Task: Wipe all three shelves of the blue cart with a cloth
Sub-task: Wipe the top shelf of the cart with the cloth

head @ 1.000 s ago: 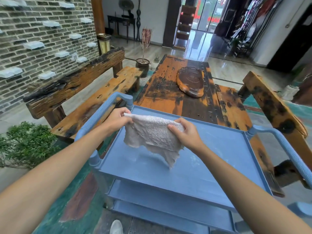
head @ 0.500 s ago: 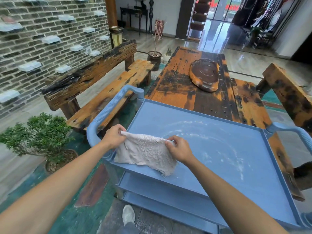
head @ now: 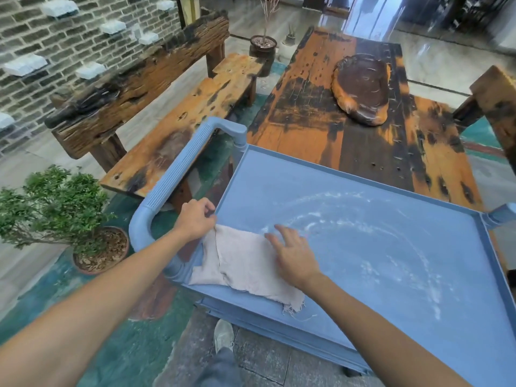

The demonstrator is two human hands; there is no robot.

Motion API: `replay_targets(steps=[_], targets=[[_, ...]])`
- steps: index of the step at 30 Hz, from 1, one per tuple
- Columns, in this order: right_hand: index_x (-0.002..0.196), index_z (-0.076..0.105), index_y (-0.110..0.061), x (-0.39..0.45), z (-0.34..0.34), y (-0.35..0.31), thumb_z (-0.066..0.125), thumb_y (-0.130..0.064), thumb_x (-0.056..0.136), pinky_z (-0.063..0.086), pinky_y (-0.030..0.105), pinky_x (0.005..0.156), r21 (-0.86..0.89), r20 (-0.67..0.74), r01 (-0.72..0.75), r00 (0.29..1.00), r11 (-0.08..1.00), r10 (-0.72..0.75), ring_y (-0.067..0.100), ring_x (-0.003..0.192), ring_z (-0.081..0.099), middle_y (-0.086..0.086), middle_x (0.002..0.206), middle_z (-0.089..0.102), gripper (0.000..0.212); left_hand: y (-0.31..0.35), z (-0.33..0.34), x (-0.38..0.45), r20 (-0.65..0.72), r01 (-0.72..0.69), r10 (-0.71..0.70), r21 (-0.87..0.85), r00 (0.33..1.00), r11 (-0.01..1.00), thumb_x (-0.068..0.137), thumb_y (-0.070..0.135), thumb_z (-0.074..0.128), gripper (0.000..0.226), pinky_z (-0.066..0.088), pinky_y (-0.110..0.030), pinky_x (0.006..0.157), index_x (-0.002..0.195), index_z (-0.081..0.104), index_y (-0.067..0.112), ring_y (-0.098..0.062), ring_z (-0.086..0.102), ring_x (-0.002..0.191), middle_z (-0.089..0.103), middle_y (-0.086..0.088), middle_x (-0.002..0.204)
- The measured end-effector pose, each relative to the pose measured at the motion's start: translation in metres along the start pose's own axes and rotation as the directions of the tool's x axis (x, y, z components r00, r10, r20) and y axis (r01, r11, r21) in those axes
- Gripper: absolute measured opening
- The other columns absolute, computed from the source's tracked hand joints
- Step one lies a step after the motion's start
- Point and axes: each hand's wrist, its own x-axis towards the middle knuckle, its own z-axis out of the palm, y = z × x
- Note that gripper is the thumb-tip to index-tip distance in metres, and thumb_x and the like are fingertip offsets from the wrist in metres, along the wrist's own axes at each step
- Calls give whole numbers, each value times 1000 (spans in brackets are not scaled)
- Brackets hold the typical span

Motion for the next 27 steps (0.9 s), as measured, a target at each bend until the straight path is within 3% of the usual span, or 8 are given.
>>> replay_targets(steps=[3, 7, 12, 17, 19, 21, 23, 27], targets=[[151, 48, -30, 15, 16, -11, 56, -21, 98, 32, 47, 117, -38, -64, 410, 909, 911, -412, 31, 152, 33, 4, 166, 31, 55, -1, 8, 31, 26, 37, -35, -74, 999, 997, 91, 23, 58, 21, 46, -40, 96, 108, 65, 14, -29, 57, 108, 62, -4, 102], [160, 26, -36, 26, 47, -20, 37, -31, 107, 10, 46, 127, 25, 103, 605, 790, 796, -604, 18, 159, 2, -9, 171, 12, 54, 4, 24, 72, 129, 112, -83, -236, 988, 965, 97, 31, 54, 32, 41, -41, 104, 124, 59, 15, -28, 54, 119, 58, -9, 124], [162, 19, -37, 10, 67, -29, 39, -34, 106, 14, 47, 127, 100, 19, 621, 780, 777, -626, 17, 159, 1, -10, 172, 9, 59, 11, 55, 104, 199, 205, -114, -530, 973, 823, 105, 27, 43, 40, 30, -46, 117, 141, 44, 9, -28, 42, 137, 45, -15, 145], [159, 22, -47, 16, 72, -41, 38, -45, 106, 21, 45, 125, 131, -63, 579, 815, 804, -576, 13, 159, 6, -15, 170, 15, 55, 15, 65, 101, 325, 346, -119, -894, 938, 286, 106, 21, 36, 45, 28, -52, 119, 150, 39, 12, -28, 40, 142, 41, -12, 156], [156, 29, -49, 30, 70, -44, 41, -47, 105, 20, 45, 126, 178, -74, 531, 847, 828, -527, 11, 158, 8, -17, 169, 18, 53, 16, 60, 96, 376, 382, -69, -908, 924, 170, 106, 25, 34, 45, 39, -46, 113, 150, 42, 18, -24, 49, 136, 51, -3, 149], [154, 35, -49, 47, 68, -47, 44, -48, 103, 19, 44, 126, 204, -97, 484, 875, 851, -474, 11, 158, 10, -18, 168, 22, 52, 20, 55, 92, 392, 388, -19, -903, 920, 183, 107, 30, 29, 41, 56, -32, 93, 145, 47, 25, -12, 63, 118, 67, 10, 130], [151, 42, -47, 71, 65, -43, 47, -48, 101, 19, 44, 126, 208, -132, 440, 898, 874, -420, 12, 158, 13, -16, 167, 26, 51, 22, 52, 89, 384, 377, -4, -905, 923, 199, 108, 33, 24, 42, 58, -25, 84, 143, 45, 26, -5, 67, 112, 69, 15, 124], [146, 50, -44, 126, 52, -22, 50, -47, 99, 18, 45, 126, 199, -121, 432, 901, 880, -416, 14, 157, 18, -14, 164, 34, 47, 25, 45, 87, 337, 326, -13, -901, 942, 287, 108, 29, 20, 50, 33, -36, 118, 154, 32, 13, -14, 43, 141, 42, -1, 155]])
